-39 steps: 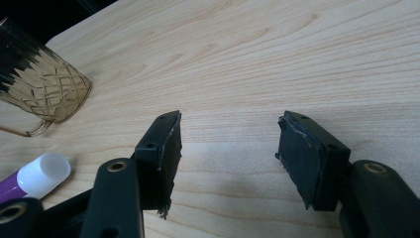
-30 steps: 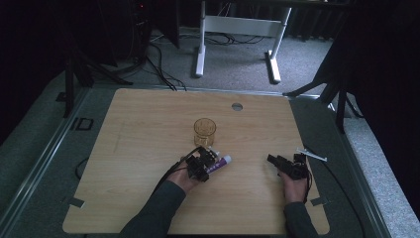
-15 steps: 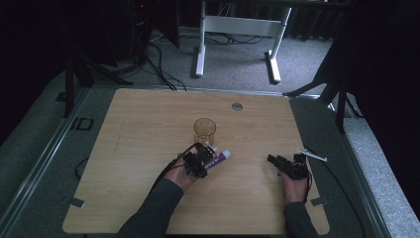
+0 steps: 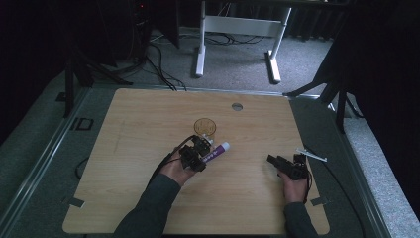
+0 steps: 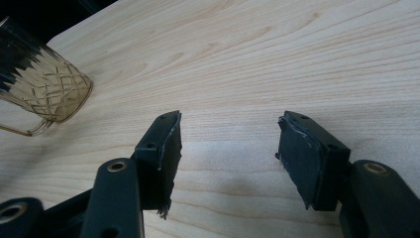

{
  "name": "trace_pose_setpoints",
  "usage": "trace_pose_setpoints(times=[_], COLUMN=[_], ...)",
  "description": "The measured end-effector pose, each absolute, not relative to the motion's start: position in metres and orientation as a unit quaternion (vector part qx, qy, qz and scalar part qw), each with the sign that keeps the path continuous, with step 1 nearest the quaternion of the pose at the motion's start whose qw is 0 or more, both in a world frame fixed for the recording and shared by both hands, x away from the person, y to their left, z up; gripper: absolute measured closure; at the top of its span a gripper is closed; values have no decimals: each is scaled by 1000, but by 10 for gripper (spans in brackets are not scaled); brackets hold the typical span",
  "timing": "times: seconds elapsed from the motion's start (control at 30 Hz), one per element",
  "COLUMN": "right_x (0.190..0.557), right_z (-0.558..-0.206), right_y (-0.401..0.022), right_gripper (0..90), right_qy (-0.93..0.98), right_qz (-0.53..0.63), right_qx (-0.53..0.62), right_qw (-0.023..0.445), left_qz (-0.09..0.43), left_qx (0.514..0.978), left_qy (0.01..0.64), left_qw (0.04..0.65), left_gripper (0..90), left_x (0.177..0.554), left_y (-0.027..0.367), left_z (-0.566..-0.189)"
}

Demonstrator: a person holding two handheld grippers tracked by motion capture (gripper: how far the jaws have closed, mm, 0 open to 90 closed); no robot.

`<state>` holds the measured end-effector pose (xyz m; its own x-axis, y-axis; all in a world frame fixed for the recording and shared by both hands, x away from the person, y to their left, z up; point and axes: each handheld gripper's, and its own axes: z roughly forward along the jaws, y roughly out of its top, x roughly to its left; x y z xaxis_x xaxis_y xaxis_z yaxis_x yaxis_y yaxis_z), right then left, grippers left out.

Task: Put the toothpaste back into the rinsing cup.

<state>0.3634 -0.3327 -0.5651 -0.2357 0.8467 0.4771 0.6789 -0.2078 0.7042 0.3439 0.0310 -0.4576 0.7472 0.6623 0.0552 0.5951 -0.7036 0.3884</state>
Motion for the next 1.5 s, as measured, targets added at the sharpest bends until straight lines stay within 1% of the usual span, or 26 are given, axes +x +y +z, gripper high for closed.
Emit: trace_pose_setpoints(times=[0.83, 1.5], right_x=[363, 362], right_z=[-565, -565], right_y=[-333, -331], right_gripper=[414, 416], right_qy=[623, 625], right_qz=[480, 476], right_qx=[612, 611], right_qw=[87, 91], left_qz=[115, 127], left_qx=[892, 885], left_qy=[381, 392], left_qw=[214, 216], left_gripper=[760, 760], left_x=[360, 371], left_y=[63, 74], left_z=[-416, -398])
